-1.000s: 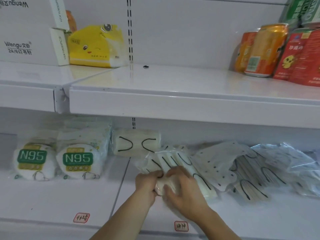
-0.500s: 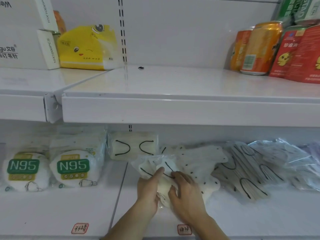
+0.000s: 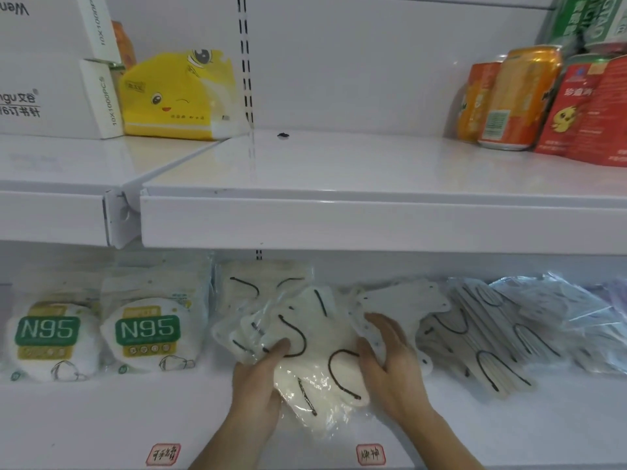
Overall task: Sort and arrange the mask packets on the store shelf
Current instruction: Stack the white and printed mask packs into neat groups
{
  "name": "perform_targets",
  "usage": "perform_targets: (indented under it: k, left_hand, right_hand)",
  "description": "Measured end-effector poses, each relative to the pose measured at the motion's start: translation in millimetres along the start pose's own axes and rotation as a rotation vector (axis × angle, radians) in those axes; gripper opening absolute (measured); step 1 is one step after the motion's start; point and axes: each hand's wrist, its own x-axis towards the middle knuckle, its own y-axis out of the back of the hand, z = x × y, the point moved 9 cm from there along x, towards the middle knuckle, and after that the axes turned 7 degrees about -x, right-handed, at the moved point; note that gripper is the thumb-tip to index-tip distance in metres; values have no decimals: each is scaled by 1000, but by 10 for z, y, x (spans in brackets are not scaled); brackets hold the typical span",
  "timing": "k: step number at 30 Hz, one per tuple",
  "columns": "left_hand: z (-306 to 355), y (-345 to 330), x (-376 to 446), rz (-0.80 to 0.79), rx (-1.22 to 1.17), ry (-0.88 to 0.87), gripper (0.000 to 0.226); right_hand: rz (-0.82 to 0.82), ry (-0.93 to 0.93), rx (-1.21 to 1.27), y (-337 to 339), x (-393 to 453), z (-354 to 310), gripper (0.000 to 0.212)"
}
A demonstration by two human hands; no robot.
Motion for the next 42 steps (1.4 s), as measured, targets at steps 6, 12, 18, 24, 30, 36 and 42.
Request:
perform_targets:
  k: [6,12,18,24,30,36,42]
  left_hand:
    - [301,9,42,-188,-231,-30,55]
    - [240,-264,-115,-454,-269,82,89]
    - [653,41,-54,-571,102,32,78]
    - [994,111,-54,-595,772,-309,75]
    - [1023,353,50,-446,878,-410,64]
    - [877,507,99,-485,780,-353,85]
    - [1041,385,-39,-465,832,-540,76]
  right_hand:
    - [36,-272,531,-105,-227,-116,74]
    - [-416,-439,1185,-659,-189,-420,66]
    - [-278,-361,882,-327,6,-255,45]
    - [-318,-335,598,-377,-44,-153,32]
    - [-423,-239,586,-466,-118,-176,60]
    - [-347,-168,750,-544,-165,-131,69]
    - [-265,-279,880,-618,-238,-51,65]
